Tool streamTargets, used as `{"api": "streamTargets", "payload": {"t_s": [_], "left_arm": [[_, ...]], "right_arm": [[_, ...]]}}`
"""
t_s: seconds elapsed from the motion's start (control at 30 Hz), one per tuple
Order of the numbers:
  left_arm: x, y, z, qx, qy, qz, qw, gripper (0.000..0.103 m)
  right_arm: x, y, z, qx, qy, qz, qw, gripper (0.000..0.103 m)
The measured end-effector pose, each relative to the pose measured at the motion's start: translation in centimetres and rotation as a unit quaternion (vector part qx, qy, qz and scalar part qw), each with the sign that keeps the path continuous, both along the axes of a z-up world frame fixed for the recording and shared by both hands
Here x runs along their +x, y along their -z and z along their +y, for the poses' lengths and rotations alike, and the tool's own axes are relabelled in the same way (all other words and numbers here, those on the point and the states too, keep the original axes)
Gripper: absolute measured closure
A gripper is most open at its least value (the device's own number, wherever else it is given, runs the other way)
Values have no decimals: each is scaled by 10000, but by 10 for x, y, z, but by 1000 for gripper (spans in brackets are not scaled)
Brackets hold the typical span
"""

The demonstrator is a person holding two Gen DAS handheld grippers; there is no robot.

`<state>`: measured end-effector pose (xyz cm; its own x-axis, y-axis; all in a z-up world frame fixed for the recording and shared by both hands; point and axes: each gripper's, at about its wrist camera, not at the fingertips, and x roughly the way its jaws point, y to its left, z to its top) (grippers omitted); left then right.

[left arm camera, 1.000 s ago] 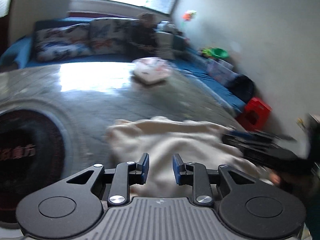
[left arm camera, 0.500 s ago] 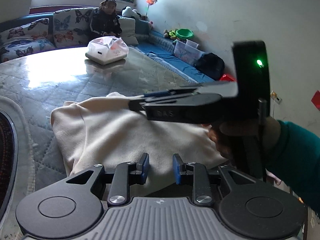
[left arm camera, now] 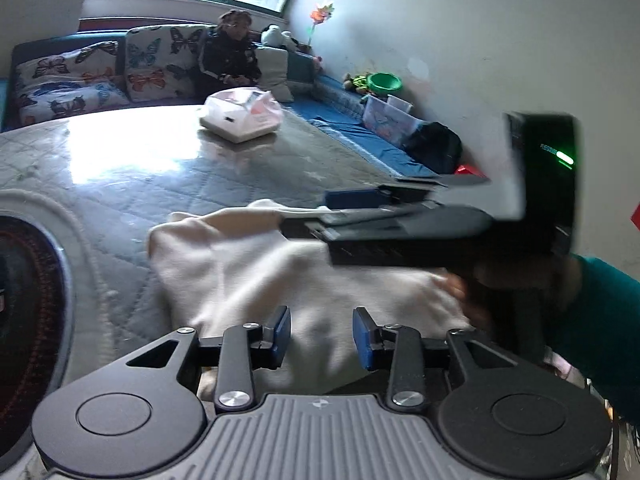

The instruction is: Fold clothes

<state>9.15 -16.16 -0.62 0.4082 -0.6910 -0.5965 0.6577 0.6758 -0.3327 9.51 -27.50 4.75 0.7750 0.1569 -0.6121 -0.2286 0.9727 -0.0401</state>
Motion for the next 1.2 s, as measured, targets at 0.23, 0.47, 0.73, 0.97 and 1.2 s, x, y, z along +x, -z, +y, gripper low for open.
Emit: {"api": "streamTargets", "payload": {"t_s": [0.23,0.47,0.73,0.97,1.2], "left_arm": [[1,2,10,51,-97,-8,9999,65],[3,7,18,51,-29,24,10000,63],[4,9,19,11,29,58,10000,60],[-2,4,21,14,2,28,10000,53],[-8,3,31,-2,-97,4,10000,51]], "right_arm": [[-4,8,22,-307,-365,69,9988,44],[23,12,28,-246,-418,183,9987,42],[53,18,37,-261,-278,233,9990,39],[44,3,34,-212,-190,74,9996,34],[4,-3,21,-400,-35,59,9992,29]]}}
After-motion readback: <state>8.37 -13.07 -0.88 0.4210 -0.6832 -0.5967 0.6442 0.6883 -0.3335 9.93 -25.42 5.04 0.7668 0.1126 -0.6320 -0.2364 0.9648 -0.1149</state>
